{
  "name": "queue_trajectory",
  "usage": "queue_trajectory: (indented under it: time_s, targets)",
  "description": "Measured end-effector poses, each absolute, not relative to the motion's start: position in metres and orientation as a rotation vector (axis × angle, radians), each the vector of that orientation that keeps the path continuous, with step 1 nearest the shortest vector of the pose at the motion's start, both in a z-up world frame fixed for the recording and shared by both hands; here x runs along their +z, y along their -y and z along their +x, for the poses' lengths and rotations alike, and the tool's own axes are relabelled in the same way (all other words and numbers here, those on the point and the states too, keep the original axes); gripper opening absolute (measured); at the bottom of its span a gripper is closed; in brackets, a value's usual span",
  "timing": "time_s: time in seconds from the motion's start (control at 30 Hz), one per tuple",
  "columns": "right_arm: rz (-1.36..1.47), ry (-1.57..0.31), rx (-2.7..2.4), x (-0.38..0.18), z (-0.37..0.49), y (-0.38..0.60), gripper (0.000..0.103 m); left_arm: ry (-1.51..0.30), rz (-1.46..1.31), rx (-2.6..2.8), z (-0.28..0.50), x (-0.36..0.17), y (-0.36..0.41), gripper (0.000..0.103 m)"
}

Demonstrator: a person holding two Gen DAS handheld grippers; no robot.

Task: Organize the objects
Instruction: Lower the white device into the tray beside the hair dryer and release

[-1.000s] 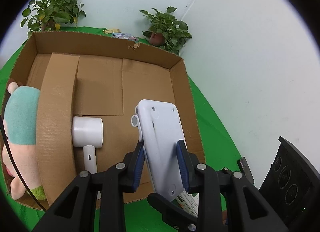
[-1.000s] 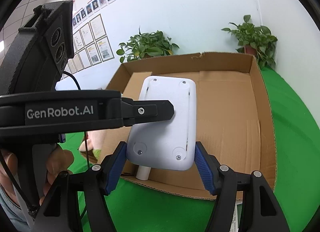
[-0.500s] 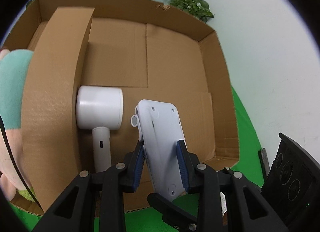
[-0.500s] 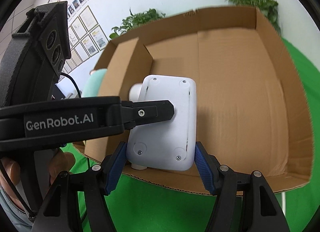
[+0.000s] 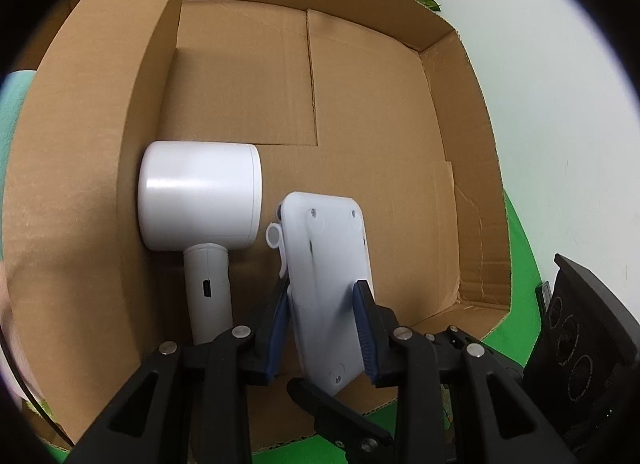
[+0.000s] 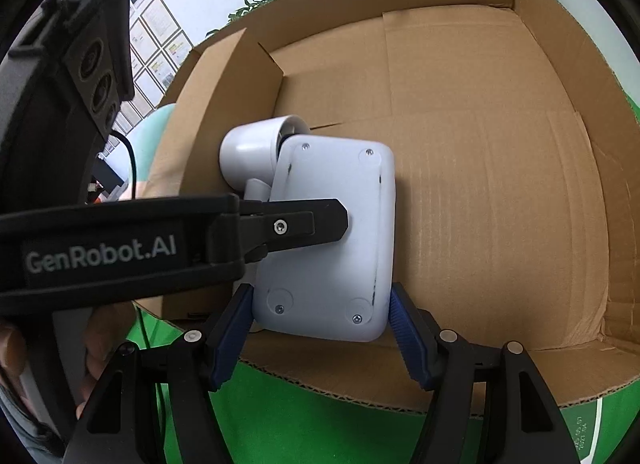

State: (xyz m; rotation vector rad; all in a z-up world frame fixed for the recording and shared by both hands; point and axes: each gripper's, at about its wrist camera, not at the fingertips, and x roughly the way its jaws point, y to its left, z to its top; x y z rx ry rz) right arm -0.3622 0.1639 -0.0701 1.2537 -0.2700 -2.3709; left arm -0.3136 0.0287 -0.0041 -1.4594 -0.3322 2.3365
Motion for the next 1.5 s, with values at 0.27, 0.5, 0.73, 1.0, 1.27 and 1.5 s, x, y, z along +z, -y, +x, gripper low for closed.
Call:
queue_trajectory:
  time_s: [0.27, 0.5, 0.73, 1.0, 1.27, 1.5]
  targets:
    - [1.269, 0.279, -2.340, -0.079, -0.367, -0.159, 0.066, 0.309, -1.460, 2.323, -0.304, 0.009, -0.016, 0.030]
    - [1.259, 0.223, -2.359, -0.073, -0.364, -0.154, 0.075, 0.318, -1.334, 2.433, -0.273, 0.045, 0.024, 0.030]
    - [1.229, 0.195, -2.391, -0.062, -0.372, -0.154, 0.073, 0.304, -1.264, 2.552, -0.254, 0.050, 0.062, 0.030]
    - [1.270, 0.087, -2.449, -0.073, -0.387, -0.142, 0.057, 0.353, -1.213, 2.533, -0.242, 0.030, 0.078, 0.030]
    - [1.204, 0.019, -2.554, -0.063, -0.374, -0.141, 0.076, 0.289, -1.158, 2.598, -0.223, 0.029, 0.075, 0.030]
    - [0.933, -0.082, -2.768, -0.025, -0.293, -0.149, 0.103, 0.148, -0.824, 2.858, -0.162, 0.057, 0.058, 0.075]
